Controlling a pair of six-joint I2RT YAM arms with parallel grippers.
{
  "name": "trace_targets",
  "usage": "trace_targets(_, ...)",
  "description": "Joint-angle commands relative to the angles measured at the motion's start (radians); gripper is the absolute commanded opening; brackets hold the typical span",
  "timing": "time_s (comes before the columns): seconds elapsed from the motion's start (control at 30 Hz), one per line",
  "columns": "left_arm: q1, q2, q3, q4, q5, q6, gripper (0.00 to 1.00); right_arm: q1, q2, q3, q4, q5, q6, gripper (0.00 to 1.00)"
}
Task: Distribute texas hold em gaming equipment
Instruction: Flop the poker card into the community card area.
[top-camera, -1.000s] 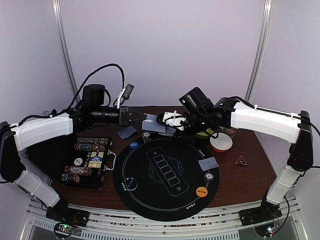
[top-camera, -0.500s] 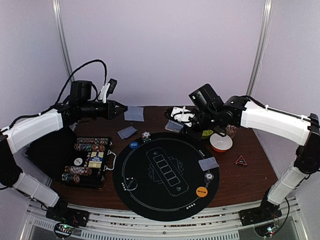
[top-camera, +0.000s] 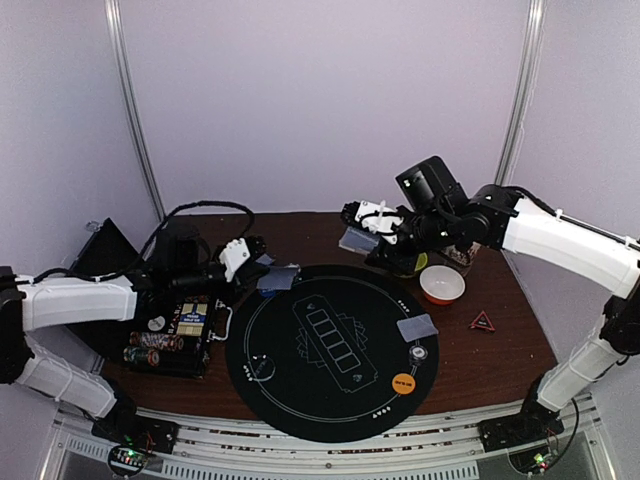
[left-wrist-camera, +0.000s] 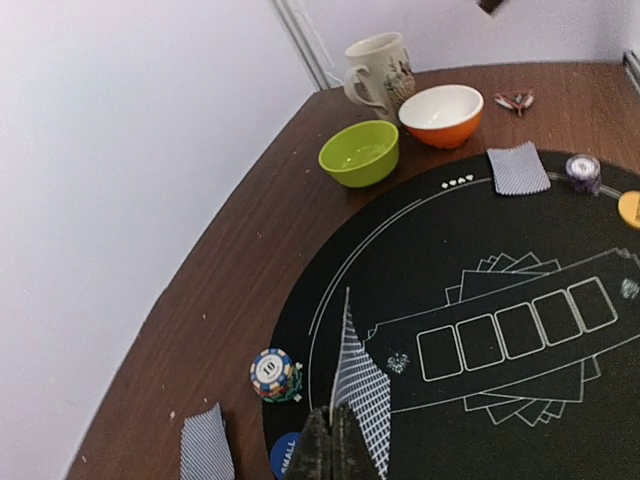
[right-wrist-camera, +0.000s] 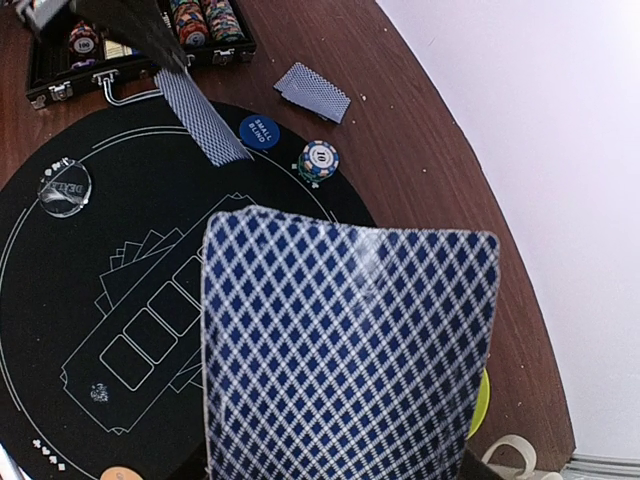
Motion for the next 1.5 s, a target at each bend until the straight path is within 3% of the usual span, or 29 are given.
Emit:
trace_targets(0.0,-0.056,0.125,0.012,0.226,-0.03,0.31,0.0,-0.007,-0.051,-0.007,-0.013,-0.006,0.018,0.5)
trace_targets(0.1,-0.062,0.198,-0.002,0.349,0.035,0.365,0.0,-0.008,-0.055,-0.001,-0.02,-0.006,0.016,0.5)
trace_targets(0.33,-0.112,0.41,0.09,0.388,0.092,0.537,0.0,-0.01,-0.078,-0.009,-0.023,-0.003,0.023,0.5)
trace_targets(0.53,-0.125,0.524,0.096,0.563,-0.021,0.64,0.0,-0.01,-0.085,-0.001,-0.035,-0.009,0.021,0.5)
trace_targets(0.73,-0.135,0.54,0.143,0.51,0.039,0.619,0.0,-0.012,-0.082,0.001,-0.037,-0.005,0.023,0.5)
trace_targets(0.93,-0.15,0.605,0.102,0.601,-0.102,0.901,0.0,-0.012,-0.08,0.005,-0.043,-0.018,0.02,0.5)
trace_targets(1.03,-0.151,0.623,0.115,0.508,-0.1,1.002,0.0,-0.012,-0.076,0.018,-0.055,-0.02,0.021,0.5)
trace_targets(1.47,-0.191,0.66,0.169,0.103,-0.063,0.975,0.0,-0.012,-0.093,0.007,-0.055,-0.018,0.023,0.5)
